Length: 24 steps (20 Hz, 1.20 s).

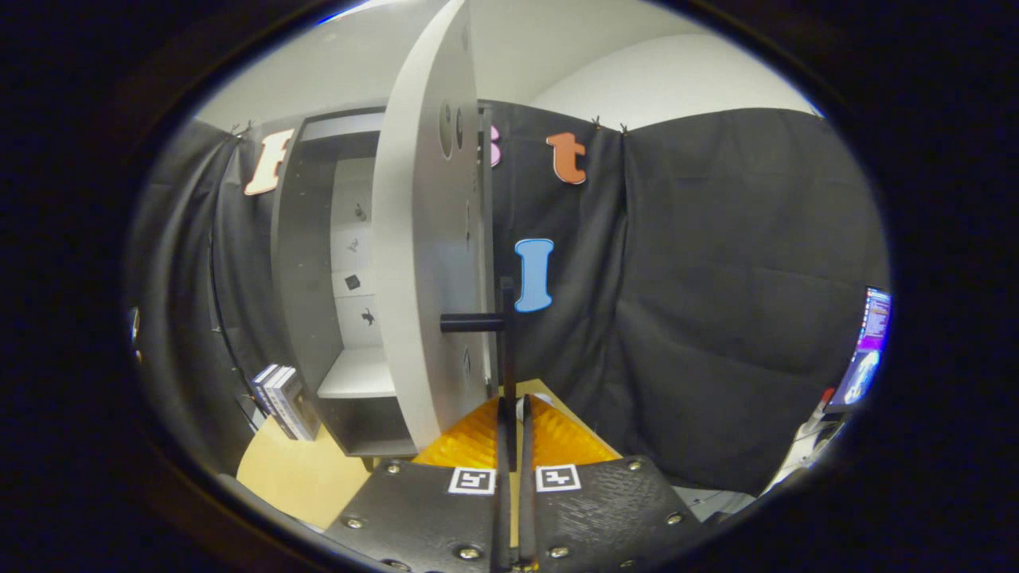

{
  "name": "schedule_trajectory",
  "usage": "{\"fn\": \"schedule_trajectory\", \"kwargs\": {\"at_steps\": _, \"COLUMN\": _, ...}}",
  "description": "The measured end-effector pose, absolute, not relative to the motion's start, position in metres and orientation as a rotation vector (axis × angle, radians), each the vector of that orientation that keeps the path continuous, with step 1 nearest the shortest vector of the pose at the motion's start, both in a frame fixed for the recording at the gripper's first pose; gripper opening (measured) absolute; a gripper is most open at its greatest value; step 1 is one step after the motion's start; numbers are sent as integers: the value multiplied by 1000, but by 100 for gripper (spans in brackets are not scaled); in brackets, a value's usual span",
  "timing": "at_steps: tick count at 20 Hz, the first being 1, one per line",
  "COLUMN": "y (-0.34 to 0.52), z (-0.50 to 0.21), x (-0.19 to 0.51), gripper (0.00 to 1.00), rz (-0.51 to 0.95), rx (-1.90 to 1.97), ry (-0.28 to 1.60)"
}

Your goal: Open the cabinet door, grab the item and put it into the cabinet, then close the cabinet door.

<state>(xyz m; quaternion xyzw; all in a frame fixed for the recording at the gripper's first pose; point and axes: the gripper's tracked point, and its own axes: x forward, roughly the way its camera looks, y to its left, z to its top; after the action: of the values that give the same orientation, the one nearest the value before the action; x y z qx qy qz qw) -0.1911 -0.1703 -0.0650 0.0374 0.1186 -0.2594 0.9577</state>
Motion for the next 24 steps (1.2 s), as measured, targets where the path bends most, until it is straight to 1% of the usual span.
{"fn": "schedule_trajectory", "kwargs": {"at_steps": 4, "y": -182, "z": -64, "x": -209, "gripper": 4, "rz": -596, "rx": 38, "ry": 232}}
{"fn": "schedule_trajectory", "kwargs": {"at_steps": 9, "y": -199, "z": -55, "x": -248, "gripper": 4, "rz": -731, "rx": 41, "ry": 218}}
{"fn": "schedule_trajectory", "kwargs": {"at_steps": 13, "y": -198, "z": -54, "x": -249, "gripper": 4, "rz": -760, "rx": 29, "ry": 213}}
{"fn": "schedule_trajectory", "kwargs": {"at_steps": 16, "y": -178, "z": -53, "x": -232, "gripper": 4, "rz": -707, "rx": 7, "ry": 203}}
{"fn": "schedule_trajectory", "kwargs": {"at_steps": 20, "y": -134, "z": -56, "x": -188, "gripper": 4, "rz": -575, "rx": -21, "ry": 196}}
{"fn": "schedule_trajectory", "kwargs": {"at_steps": 24, "y": -100, "z": -88, "x": -156, "gripper": 5, "rz": -444, "rx": 25, "ry": 254}}
